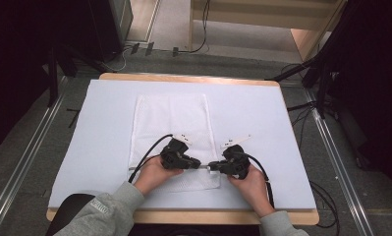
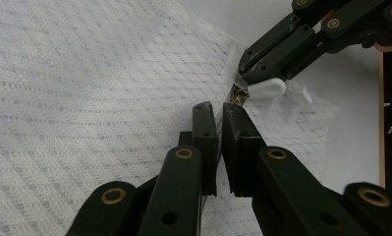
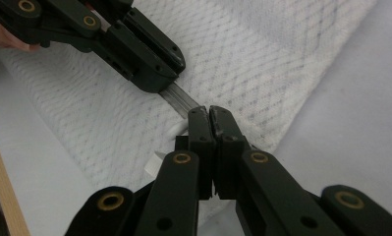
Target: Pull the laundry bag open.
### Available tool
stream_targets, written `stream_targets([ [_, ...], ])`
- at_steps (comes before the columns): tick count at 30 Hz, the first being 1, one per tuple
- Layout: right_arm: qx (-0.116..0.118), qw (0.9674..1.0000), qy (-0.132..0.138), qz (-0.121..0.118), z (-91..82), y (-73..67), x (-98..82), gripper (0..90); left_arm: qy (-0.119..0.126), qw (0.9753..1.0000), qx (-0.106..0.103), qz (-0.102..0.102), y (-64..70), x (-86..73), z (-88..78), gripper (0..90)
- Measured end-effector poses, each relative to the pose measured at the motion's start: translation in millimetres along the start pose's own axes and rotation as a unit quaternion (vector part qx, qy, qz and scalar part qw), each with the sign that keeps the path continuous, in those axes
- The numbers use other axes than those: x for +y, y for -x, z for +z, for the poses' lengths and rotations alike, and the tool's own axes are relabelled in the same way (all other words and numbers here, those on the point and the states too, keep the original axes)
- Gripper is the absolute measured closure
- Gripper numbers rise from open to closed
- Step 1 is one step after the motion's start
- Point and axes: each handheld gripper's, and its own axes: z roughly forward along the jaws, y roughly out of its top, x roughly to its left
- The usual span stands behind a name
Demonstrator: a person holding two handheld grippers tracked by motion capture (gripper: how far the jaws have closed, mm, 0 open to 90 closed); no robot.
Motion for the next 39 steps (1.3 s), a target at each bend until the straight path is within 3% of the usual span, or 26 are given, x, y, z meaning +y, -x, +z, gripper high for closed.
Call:
stream_targets([
  [5, 0.017, 0.9997, 0.014, -0.006, -1.7, -4.5, 4.8, 89.8, 0.002, 1.0000, -0.004, -0.001, 1.7, 0.9, -3.4, 80.7],
  [11, -0.003, 0.9994, 0.026, -0.021, -13.6, -5.8, 4.9, 88.8, 0.009, 0.9999, -0.009, -0.001, 4.0, 2.9, -6.2, 75.8],
  [15, -0.013, 0.9997, 0.021, -0.009, -15.7, 3.4, 1.7, 89.4, 0.022, 0.9996, -0.007, -0.014, 6.4, 4.9, -6.4, 81.0],
  [22, -0.020, 0.9997, 0.009, -0.008, -7.7, 9.4, 0.1, 89.5, 0.005, 0.9997, -0.009, -0.020, 7.0, 6.0, 2.2, 82.8],
  [28, -0.019, 0.9998, 0.006, -0.009, -3.0, 7.7, -0.1, 89.7, 0.001, 0.9996, -0.007, -0.028, 4.3, 5.7, 1.8, 82.6],
  [31, -0.020, 0.9997, 0.006, -0.015, -1.7, 6.0, 0.2, 89.7, -0.007, 0.9997, -0.009, -0.021, 6.4, 5.2, 4.7, 82.5],
  [39, -0.021, 0.9996, 0.007, -0.018, -1.7, 5.4, -0.4, 89.7, 0.004, 0.9996, -0.017, -0.020, 11.1, 4.5, 12.9, 82.1],
])
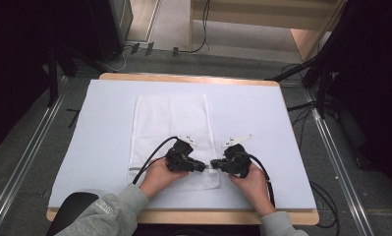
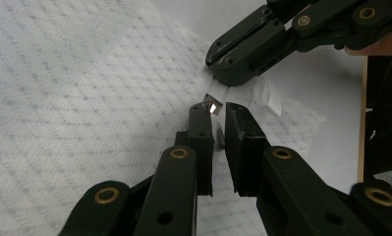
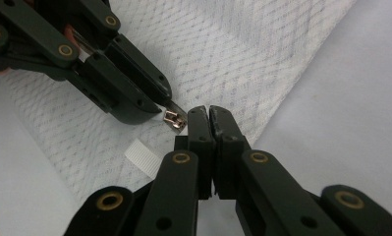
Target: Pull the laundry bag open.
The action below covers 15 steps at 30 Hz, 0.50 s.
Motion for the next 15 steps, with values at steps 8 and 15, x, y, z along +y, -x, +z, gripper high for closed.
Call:
stream_targets([
  [8, 0.000, 1.0000, 0.004, 0.005, 0.2, 0.1, -0.8, 89.5, 0.010, 0.9999, 0.005, 0.003, 2.3, 1.6, 4.5, 81.5],
  [15, -0.001, 1.0000, 0.005, 0.006, 0.2, -1.3, -0.5, 88.2, 0.006, 1.0000, 0.005, 0.000, 0.0, 3.3, 4.5, 87.1],
])
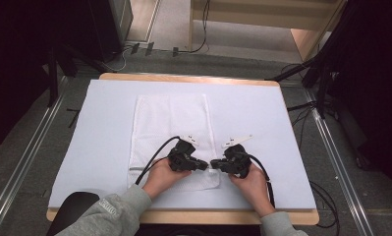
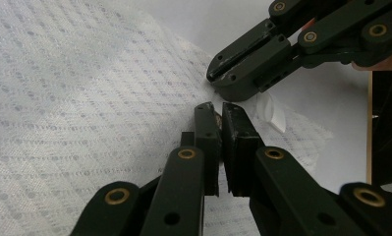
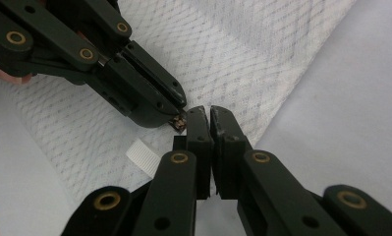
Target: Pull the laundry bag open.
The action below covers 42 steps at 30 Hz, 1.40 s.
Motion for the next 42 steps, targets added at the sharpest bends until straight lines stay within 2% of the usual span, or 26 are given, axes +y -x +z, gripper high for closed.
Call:
stream_targets([
  [4, 0.004, 1.0000, 0.001, -0.003, 1.3, -1.1, 0.6, 87.0, -0.006, 1.0000, 0.002, 0.003, -0.8, 1.4, -0.8, 87.4],
  [13, -0.003, 0.9999, 0.008, -0.013, 1.9, -1.7, -1.9, 90.0, -0.014, 0.9997, -0.016, -0.014, -5.8, 2.6, -1.7, 87.9],
  [18, 0.003, 0.9998, 0.014, -0.012, 2.1, -0.2, -3.5, 90.0, -0.020, 0.9991, -0.026, -0.028, -8.7, 4.4, -2.6, 88.0],
  [24, 0.006, 0.9996, 0.019, -0.018, 2.5, 1.2, -4.9, 90.0, -0.027, 0.9985, -0.033, -0.034, -11.4, 6.1, -4.4, 88.1],
  [42, 0.003, 0.9991, 0.025, -0.034, 3.2, -0.5, -6.7, 90.0, -0.053, 0.9971, -0.041, -0.035, -14.5, 7.4, -9.8, 88.2],
])
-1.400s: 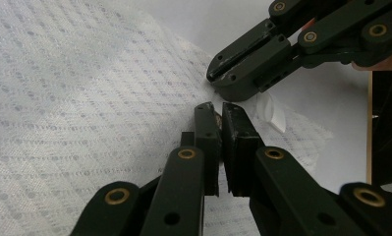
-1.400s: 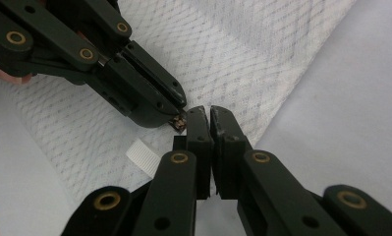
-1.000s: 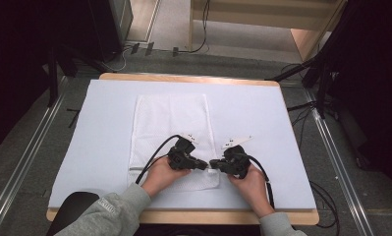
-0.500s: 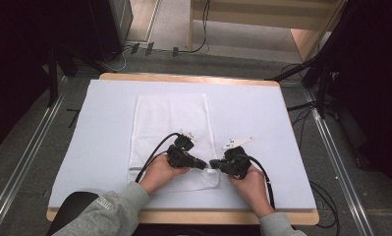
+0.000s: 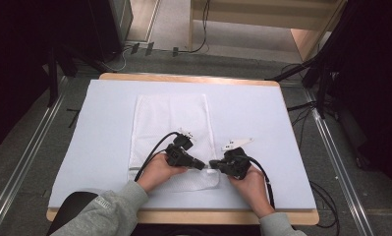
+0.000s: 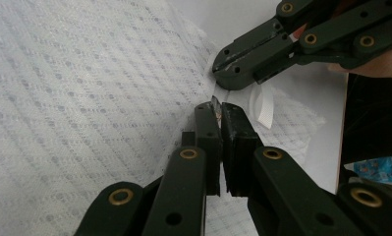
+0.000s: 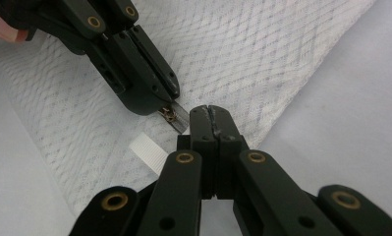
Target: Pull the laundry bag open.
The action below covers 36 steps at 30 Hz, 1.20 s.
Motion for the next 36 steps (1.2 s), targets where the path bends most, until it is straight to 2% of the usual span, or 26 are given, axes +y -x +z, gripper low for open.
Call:
stream_targets([
  [17, 0.002, 1.0000, 0.001, -0.002, -0.4, 0.0, -0.7, 90.0, -0.011, 0.9999, 0.001, 0.000, -4.2, -7.2, -12.7, 88.2],
  [36, 0.002, 1.0000, 0.003, -0.008, -0.2, -0.2, -1.2, 90.0, -0.006, 0.9998, 0.005, -0.018, -8.7, -23.4, -37.4, 88.1],
])
